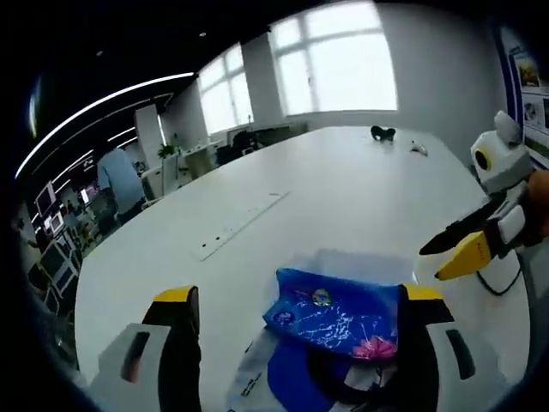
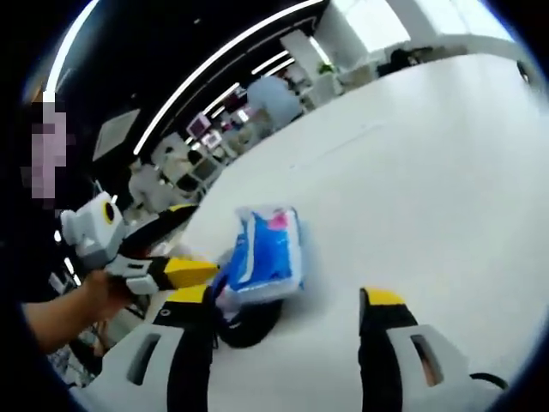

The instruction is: Arrange the tabletop items into an orderly group along one side of the table until the central work area is clear of visible clutter.

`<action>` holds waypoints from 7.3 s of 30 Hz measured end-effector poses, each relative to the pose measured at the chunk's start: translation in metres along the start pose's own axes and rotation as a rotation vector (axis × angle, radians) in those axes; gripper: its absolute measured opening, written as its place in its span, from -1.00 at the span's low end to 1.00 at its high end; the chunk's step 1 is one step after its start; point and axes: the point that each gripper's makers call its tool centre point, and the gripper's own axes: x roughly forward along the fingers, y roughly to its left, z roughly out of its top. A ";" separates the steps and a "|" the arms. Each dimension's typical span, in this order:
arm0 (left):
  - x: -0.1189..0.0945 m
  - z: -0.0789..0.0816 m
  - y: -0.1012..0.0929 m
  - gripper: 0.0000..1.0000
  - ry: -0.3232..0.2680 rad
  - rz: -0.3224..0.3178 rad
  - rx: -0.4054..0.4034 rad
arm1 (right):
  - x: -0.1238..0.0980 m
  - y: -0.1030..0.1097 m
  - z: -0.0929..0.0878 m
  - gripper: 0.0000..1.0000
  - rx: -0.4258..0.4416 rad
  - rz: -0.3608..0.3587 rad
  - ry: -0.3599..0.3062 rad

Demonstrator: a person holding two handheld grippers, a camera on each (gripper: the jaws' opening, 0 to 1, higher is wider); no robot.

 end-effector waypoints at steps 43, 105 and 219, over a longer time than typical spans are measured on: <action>0.038 -0.029 0.002 -0.23 0.158 -0.139 0.018 | 0.028 0.030 -0.019 0.09 0.016 -0.020 0.067; -0.006 -0.021 -0.054 -1.00 0.169 -0.106 0.168 | -0.038 -0.016 -0.008 -1.00 0.084 -0.175 0.036; -0.050 -0.029 -0.070 0.41 0.044 0.204 -0.213 | -0.084 -0.073 0.041 0.52 -0.194 -0.259 -0.069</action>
